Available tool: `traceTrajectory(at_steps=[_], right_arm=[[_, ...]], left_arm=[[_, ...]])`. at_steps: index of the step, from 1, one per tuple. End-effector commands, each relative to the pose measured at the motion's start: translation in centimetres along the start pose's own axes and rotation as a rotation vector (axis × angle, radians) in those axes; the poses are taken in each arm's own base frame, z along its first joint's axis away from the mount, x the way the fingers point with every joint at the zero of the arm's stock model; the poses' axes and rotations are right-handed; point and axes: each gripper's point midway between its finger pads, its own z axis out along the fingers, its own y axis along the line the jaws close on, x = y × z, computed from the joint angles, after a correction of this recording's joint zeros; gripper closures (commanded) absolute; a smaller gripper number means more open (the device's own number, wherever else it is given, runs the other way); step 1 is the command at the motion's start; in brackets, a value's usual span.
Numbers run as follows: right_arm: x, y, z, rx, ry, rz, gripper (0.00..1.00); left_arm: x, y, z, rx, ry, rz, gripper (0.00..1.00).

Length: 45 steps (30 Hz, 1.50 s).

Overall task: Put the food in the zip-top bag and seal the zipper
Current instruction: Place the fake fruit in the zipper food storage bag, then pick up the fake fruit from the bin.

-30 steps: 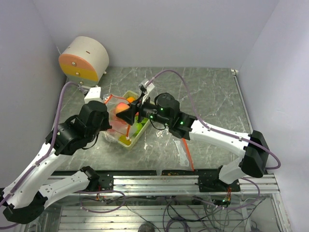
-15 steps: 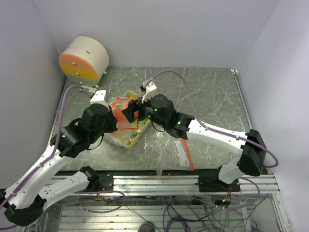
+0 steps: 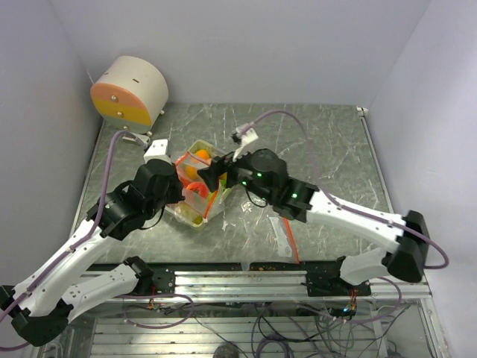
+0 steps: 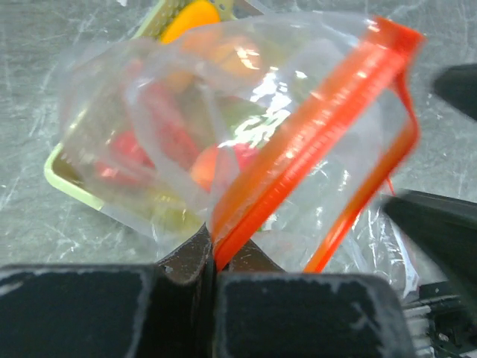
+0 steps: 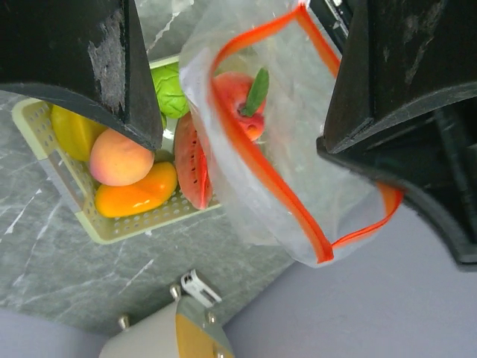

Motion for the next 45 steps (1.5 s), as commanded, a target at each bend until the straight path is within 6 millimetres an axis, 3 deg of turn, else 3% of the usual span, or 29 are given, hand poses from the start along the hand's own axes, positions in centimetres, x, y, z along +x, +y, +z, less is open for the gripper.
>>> traceTrajectory(at_steps=[1, 4, 8, 12, 15, 16, 18, 23, 33, 39, 45], right_arm=[[-4.9, -0.3, -4.1, -0.004, -0.173, 0.017, 0.12], [-5.0, -2.5, -4.4, 0.117, -0.181, 0.049, 0.14], [-3.4, -4.6, -3.1, 0.224, -0.132, 0.072, 0.15], [-1.5, -6.5, -0.7, 0.285, -0.061, 0.127, 0.16], [1.1, -8.5, 2.3, 0.305, 0.037, 0.157, 0.15], [2.9, -9.3, 3.8, 0.314, 0.094, 0.16, 0.14], [4.7, -10.0, 5.9, 0.295, 0.159, 0.177, 0.13], [8.8, -10.4, 9.9, 0.275, 0.281, 0.167, 0.04], [17.4, -13.3, 12.1, 0.456, 0.491, 0.162, 0.04], [19.6, -14.6, 12.6, 0.519, 0.511, 0.136, 0.05], [19.3, -15.0, 12.3, 0.541, 0.488, 0.122, 0.27]], left_arm=[[-1.7, 1.5, -0.6, -0.083, -0.062, 0.003, 0.93], [-2.8, 2.8, -2.0, -0.139, -0.085, 0.018, 0.93], [-5.4, 4.8, -5.3, -0.204, -0.17, 0.006, 0.93], [-7.0, 6.7, -7.9, -0.256, -0.236, -0.011, 0.93], [-7.0, 7.4, -8.8, -0.266, -0.251, -0.019, 0.93], [-6.9, 7.5, -8.9, -0.264, -0.253, -0.02, 0.93], [-6.7, 7.6, -8.9, -0.257, -0.253, -0.02, 0.93], [-6.2, 7.4, -8.7, -0.236, -0.246, -0.012, 0.93], [-5.2, 6.9, -7.8, -0.207, -0.212, 0.012, 0.93], [-5.0, 7.1, -7.9, -0.208, -0.21, 0.01, 0.93], [-4.9, 7.1, -7.8, -0.212, -0.204, 0.012, 0.93]])
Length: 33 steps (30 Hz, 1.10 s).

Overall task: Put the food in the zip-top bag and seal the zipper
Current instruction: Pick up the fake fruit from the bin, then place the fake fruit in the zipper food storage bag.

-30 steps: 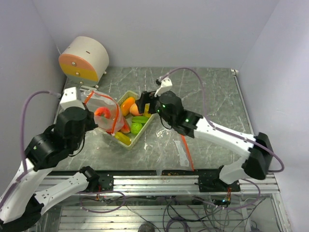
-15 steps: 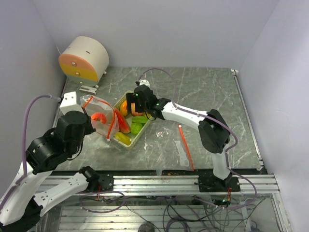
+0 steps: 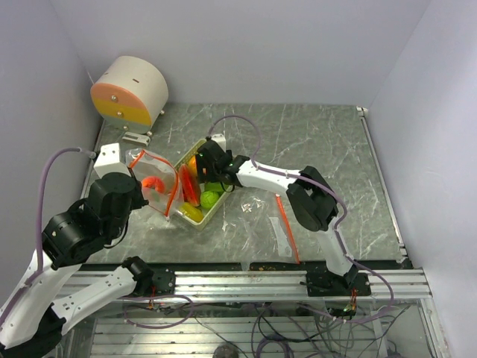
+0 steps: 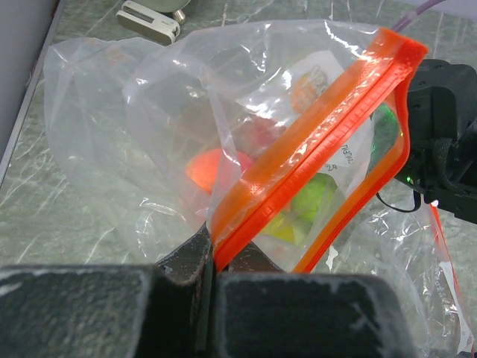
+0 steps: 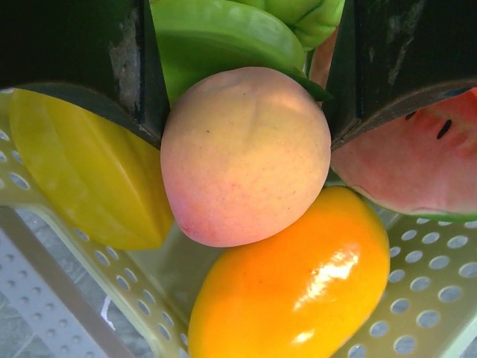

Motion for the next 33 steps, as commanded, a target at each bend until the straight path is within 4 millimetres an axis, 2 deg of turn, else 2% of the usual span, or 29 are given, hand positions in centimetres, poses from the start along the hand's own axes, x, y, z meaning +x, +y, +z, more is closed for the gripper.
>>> traceTrajectory(at_steps=[1, 3, 6, 7, 12, 15, 17, 22, 27, 29, 33], right_arm=[[-1.0, -1.2, -0.4, 0.057, -0.044, 0.009, 0.31], [-1.8, -1.4, -1.4, 0.059, -0.075, 0.011, 0.36], [-3.6, -1.2, -3.8, 0.013, -0.143, 0.002, 0.37], [-5.0, -0.7, -5.1, -0.022, -0.183, 0.002, 0.37], [-8.7, 1.4, -11.8, -0.229, -0.331, -0.009, 0.37], [-10.3, 2.7, -16.2, -0.365, -0.412, -0.028, 0.37], [-10.6, 3.7, -19.0, -0.47, -0.448, -0.063, 0.37], [-10.0, 6.1, -26.1, -0.759, -0.53, -0.179, 0.37], [-8.2, 8.4, -31.7, -1.033, -0.568, -0.269, 0.37], [-7.4, 9.0, -33.0, -1.085, -0.584, -0.299, 0.38], [-5.7, 10.2, -33.7, -1.126, -0.582, -0.352, 0.38]], left_arm=[[0.1, -0.2, 0.1, 0.007, 0.001, 0.006, 0.93], [0.1, -0.3, 0.2, 0.01, 0.002, 0.005, 0.93], [0.3, -0.5, 0.4, 0.015, 0.002, 0.0, 0.93], [0.4, -0.6, 0.5, 0.016, 0.005, 0.002, 0.93], [0.9, -1.3, 1.2, 0.027, 0.017, 0.005, 0.93], [1.3, -1.9, 1.8, 0.035, 0.028, 0.012, 0.93], [1.5, -2.4, 2.2, 0.045, 0.034, 0.014, 0.93], [2.4, -4.2, 3.3, 0.087, 0.06, 0.015, 0.93], [3.4, -6.1, 4.5, 0.133, 0.09, 0.016, 0.93], [3.6, -6.7, 4.9, 0.145, 0.098, 0.017, 0.93], [3.6, -7.0, 5.0, 0.152, 0.105, 0.013, 0.93]])
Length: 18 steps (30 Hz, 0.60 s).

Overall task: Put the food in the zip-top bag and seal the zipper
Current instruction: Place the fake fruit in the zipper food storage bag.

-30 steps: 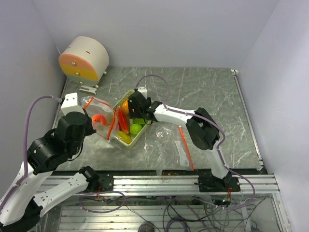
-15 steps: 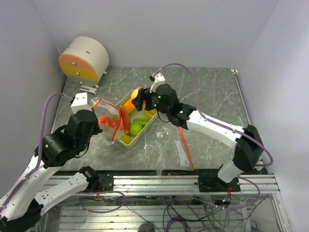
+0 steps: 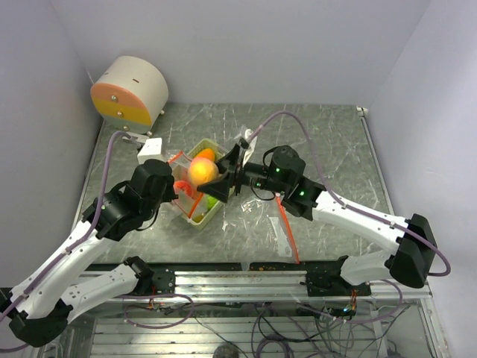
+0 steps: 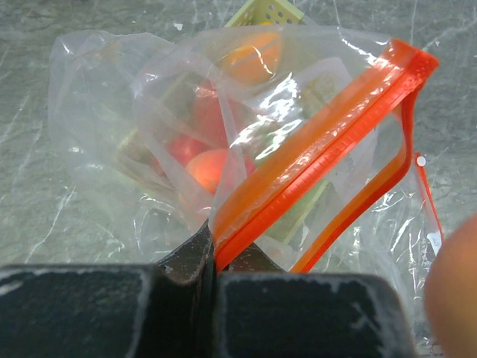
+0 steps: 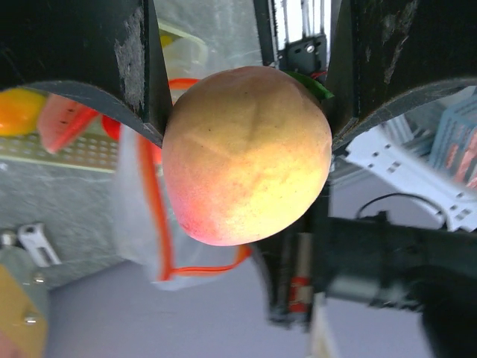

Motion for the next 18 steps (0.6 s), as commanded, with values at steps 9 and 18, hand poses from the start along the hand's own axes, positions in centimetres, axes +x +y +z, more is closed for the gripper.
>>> traceTrajectory(at_steps=[9, 18], right_arm=[[1.6, 2.4, 2.4, -0.078, 0.02, -0.043, 0.38], [4.3, -4.5, 5.4, 0.332, 0.067, -0.03, 0.37]], left_arm=[[-1.6, -1.5, -0.6, 0.081, -0.044, -0.046, 0.93], [-2.2, -2.8, -2.6, 0.201, -0.046, -0.084, 0.93]])
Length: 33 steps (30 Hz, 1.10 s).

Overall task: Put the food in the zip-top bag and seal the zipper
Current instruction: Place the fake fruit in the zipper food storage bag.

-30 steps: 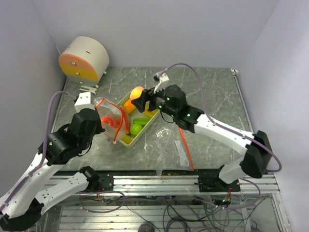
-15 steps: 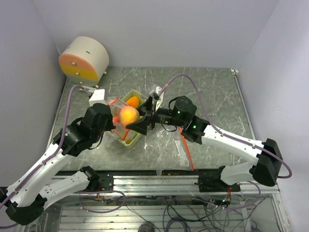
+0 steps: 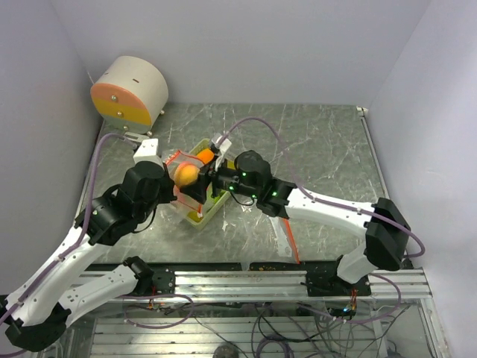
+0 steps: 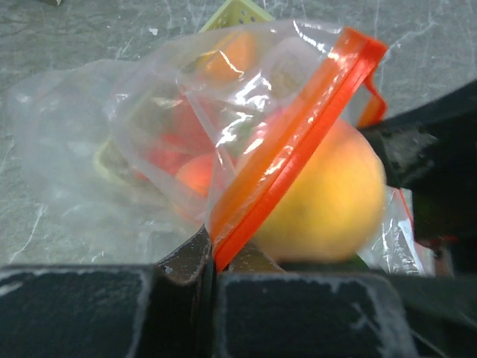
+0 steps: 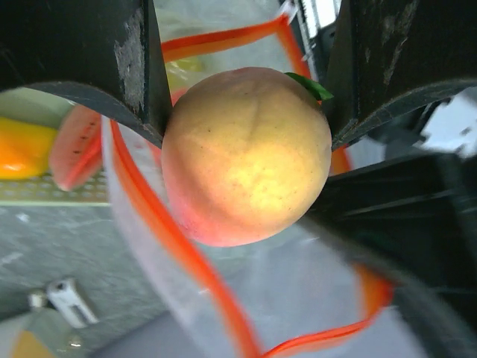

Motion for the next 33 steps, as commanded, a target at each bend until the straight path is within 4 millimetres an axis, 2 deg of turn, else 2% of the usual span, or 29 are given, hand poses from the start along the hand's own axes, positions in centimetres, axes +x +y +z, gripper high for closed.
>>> traceTrajectory(at_steps=[1, 3, 5, 8, 12, 16, 20, 23, 26, 28, 31, 33], right_arm=[[-1.3, -4.6, 1.0, 0.337, -0.036, -0.019, 0.36], [-1.3, -6.3, 0.8, 0.461, -0.04, -0.024, 0.31], [-1.3, -6.6, 0.9, 0.487, -0.032, -0.045, 0.25], [-1.4, -5.5, 1.4, 0.455, -0.031, -0.065, 0.01], [-1.9, -3.7, 1.4, 0.385, -0.034, -0.084, 0.0], [-3.1, -1.7, 0.0, 0.315, -0.046, -0.107, 0.0], [-5.4, -0.8, -3.1, 0.305, -0.126, -0.104, 0.0], [-7.1, -0.2, -5.7, 0.301, -0.208, -0.1, 0.0], [-7.9, -1.3, -7.6, 0.383, -0.259, -0.066, 0.0], [-7.4, -3.5, -8.1, 0.503, -0.24, -0.035, 0.02], [-5.7, -6.2, -7.7, 0.623, -0.166, 0.0, 0.03], [-4.7, -7.3, -7.1, 0.647, -0.139, 0.037, 0.04]], left_arm=[[-1.9, -1.8, -2.0, 0.126, -0.045, -0.062, 0.93], [-2.0, -1.7, -2.5, 0.138, -0.048, -0.072, 0.93], [-2.0, -1.6, -3.0, 0.144, -0.052, -0.078, 0.93], [-1.9, -1.4, -3.1, 0.144, -0.054, -0.083, 0.93], [-1.4, -1.3, -2.4, 0.131, -0.049, -0.08, 0.93], [-0.9, -0.2, -1.4, 0.061, -0.061, -0.072, 0.93], [-1.3, 2.1, -1.1, -0.071, -0.091, -0.053, 0.93], [-2.1, 3.7, -1.5, -0.16, -0.115, -0.038, 0.93], [-3.1, 4.5, -2.5, -0.192, -0.14, -0.044, 0.93], [-3.9, 4.9, -3.4, -0.2, -0.165, -0.059, 0.93], [-5.6, 6.1, -5.6, -0.217, -0.222, -0.088, 0.93], [-6.8, 7.1, -7.2, -0.241, -0.264, -0.104, 0.93]])
